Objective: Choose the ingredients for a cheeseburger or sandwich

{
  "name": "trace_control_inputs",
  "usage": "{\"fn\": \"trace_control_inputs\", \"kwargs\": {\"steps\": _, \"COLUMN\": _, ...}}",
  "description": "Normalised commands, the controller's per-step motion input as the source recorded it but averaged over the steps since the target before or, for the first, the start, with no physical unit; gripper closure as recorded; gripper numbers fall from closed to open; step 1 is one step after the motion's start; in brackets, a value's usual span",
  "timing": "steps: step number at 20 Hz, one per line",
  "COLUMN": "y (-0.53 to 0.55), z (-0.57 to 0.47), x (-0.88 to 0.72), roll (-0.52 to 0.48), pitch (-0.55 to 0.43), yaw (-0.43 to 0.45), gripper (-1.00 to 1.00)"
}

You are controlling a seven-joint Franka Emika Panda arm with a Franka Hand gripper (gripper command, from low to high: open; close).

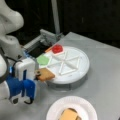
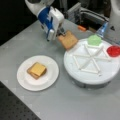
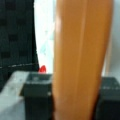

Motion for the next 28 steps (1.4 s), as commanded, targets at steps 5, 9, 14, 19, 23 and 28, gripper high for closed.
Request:
{"fn": "trace_control_inputs", "kwargs": {"steps": 5, "y": -0.17, "z": 0.19, "x": 0.33, "roll": -0.130, "pitch": 0.250, "yaw": 0.286, "gripper": 1.00}}
{"fn": "trace_control_inputs", "kwargs": {"steps": 9, "y": -0.07, "z": 0.12, "x": 0.37, "roll": -0.408, "pitch": 0.184, "yaw": 0.287, "gripper": 1.00}}
{"fn": "trace_control_inputs", "kwargs": {"steps": 14, "y": 0.03, "z": 0.03, "x": 0.43, "roll": -0.644, "pitch": 0.087, "yaw": 0.233, "gripper": 1.00}}
{"fn": "trace_control_inputs", "kwargs": {"steps": 19, "y": -0.01, "z": -0.05, "x": 0.40, "roll": -0.536, "pitch": 0.051, "yaw": 0.213, "gripper": 1.00}}
{"fn": "trace_control_inputs", "kwargs": {"steps": 23, "y": -0.16, "z": -0.07, "x": 0.34, "roll": -0.320, "pitch": 0.087, "yaw": 0.165, "gripper": 1.00}}
{"fn": "trace_control_inputs", "kwargs": {"steps": 28, "y": -0.20, "z": -0.02, "x": 0.39, "roll": -0.165, "pitch": 0.131, "yaw": 0.129, "gripper": 1.00}}
